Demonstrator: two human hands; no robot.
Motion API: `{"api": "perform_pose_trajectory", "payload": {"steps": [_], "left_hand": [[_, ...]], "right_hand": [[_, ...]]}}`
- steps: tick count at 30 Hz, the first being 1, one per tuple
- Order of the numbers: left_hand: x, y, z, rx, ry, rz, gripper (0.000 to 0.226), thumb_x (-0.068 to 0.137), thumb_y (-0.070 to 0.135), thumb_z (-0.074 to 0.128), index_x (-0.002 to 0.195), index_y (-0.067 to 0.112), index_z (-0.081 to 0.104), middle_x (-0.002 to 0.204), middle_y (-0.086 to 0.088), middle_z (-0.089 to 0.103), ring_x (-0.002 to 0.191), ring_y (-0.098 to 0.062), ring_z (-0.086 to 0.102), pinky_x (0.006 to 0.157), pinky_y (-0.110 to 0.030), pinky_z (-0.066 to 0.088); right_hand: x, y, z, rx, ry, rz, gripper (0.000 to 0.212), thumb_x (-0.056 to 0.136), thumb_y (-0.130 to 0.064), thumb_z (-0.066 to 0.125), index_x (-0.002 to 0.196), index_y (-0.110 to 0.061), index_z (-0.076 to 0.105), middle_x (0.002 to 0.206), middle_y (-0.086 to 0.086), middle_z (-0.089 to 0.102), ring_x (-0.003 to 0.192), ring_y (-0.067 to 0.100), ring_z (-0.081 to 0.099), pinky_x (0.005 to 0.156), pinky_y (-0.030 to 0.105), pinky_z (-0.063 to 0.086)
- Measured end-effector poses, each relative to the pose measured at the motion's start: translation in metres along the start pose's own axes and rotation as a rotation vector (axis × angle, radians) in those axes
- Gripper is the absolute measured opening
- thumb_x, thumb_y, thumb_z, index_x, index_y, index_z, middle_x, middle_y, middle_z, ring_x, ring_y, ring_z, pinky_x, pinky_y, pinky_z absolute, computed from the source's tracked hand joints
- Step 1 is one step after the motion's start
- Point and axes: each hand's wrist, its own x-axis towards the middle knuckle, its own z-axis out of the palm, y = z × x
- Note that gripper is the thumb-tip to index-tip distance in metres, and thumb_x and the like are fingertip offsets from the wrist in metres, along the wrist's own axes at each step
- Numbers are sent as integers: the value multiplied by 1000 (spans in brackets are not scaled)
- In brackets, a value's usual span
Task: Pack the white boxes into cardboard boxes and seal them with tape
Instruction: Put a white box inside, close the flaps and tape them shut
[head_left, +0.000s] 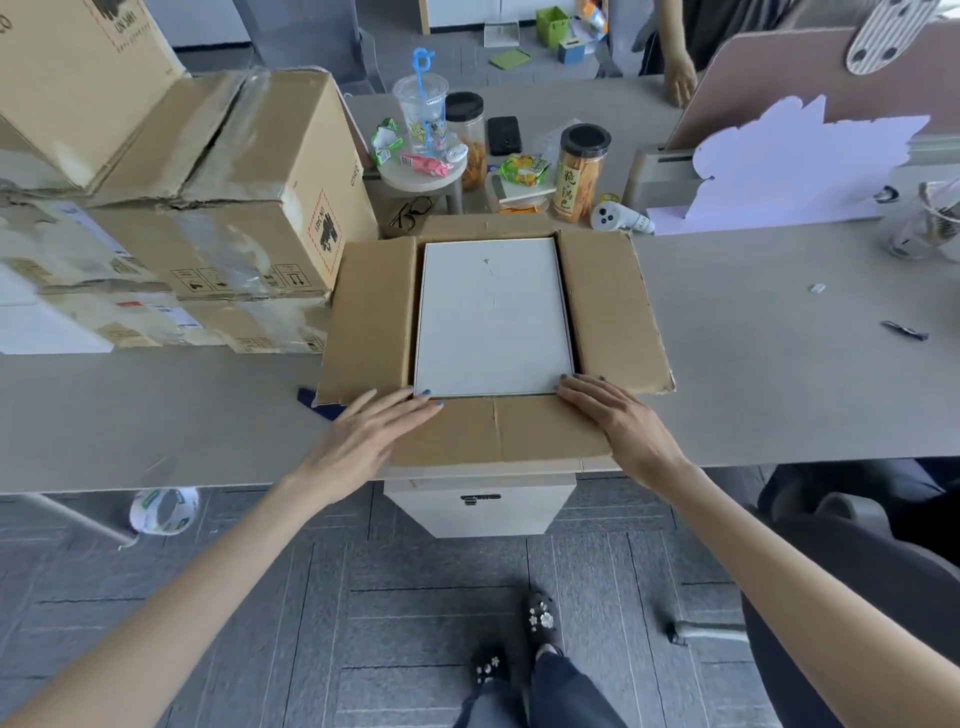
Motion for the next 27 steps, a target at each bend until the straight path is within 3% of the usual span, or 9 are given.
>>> {"api": "perform_pose_trajectory", "payload": {"steps": [3, 6, 9, 10, 12, 15, 18, 20, 27], "left_hand": [[9, 3, -6, -211, 75, -118, 76, 85, -11, 62, 148, 27, 40, 152, 12, 38, 142, -5, 28, 121, -42, 22], [24, 11, -7, -436, 208, -307, 47, 96, 11, 60, 142, 16, 50, 148, 6, 45, 138, -6, 35, 117, -40, 31], [44, 13, -5, -546, 300, -562, 54, 97, 27, 59, 145, 10, 40, 140, -6, 52, 130, -21, 45, 107, -46, 39], [50, 13, -4, -549, 327, -603, 64, 95, 29, 62, 150, 12, 32, 144, -6, 48, 132, -23, 41, 107, -46, 37], [60, 13, -3, -514, 319, -628, 85, 93, 30, 66, 157, 18, 13, 158, -6, 30, 143, -24, 27, 113, -47, 28], [72, 16, 1, -383, 201, -589, 89, 95, 35, 62, 158, 26, -1, 166, -2, -2, 152, -28, 2, 121, -53, 10], [78, 18, 10, -250, 71, -559, 72, 100, 43, 48, 157, 35, 5, 164, 10, -11, 152, -22, -7, 120, -55, 0], [78, 19, 18, -178, 15, -557, 63, 103, 45, 38, 157, 39, 6, 163, 13, -12, 151, -16, -11, 120, -57, -2], [88, 20, 21, -99, 42, -551, 56, 104, 46, 31, 157, 36, 13, 164, 11, -4, 152, -16, -9, 118, -53, -7]], "right_hand": [[5, -8, -2, 150, 76, 138, 70, 73, 17, 45, 134, -17, 57, 139, -3, 57, 128, 21, 52, 101, 34, 44], [14, -13, 2, 235, 148, 298, 30, 96, -8, 53, 126, -14, 56, 123, 3, 65, 110, 30, 60, 84, 35, 46], [30, -19, 3, 354, 228, 426, 24, 96, -18, 58, 116, -9, 47, 108, 7, 64, 99, 30, 59, 67, 34, 40], [36, -19, 3, 379, 257, 440, 33, 95, -17, 59, 122, -10, 43, 115, 7, 61, 103, 29, 58, 68, 33, 40], [47, -20, 2, 342, 287, 438, 59, 90, -10, 63, 142, -10, 33, 140, 10, 47, 123, 28, 48, 88, 35, 43], [59, -19, 3, 196, 222, 412, 80, 87, -9, 67, 153, -16, 22, 161, 5, 20, 142, 25, 25, 111, 40, 28], [65, -14, 11, 84, 90, 302, 69, 93, -15, 60, 153, -20, 27, 163, 3, 16, 148, 23, 17, 118, 41, 17], [64, -8, 19, 16, 48, 225, 54, 97, -20, 50, 150, -18, 36, 161, 6, 25, 147, 25, 23, 120, 43, 14], [81, 9, 13, -18, 74, 119, 42, 93, -26, 49, 133, -14, 56, 144, 6, 50, 131, 28, 46, 114, 46, 29]]}}
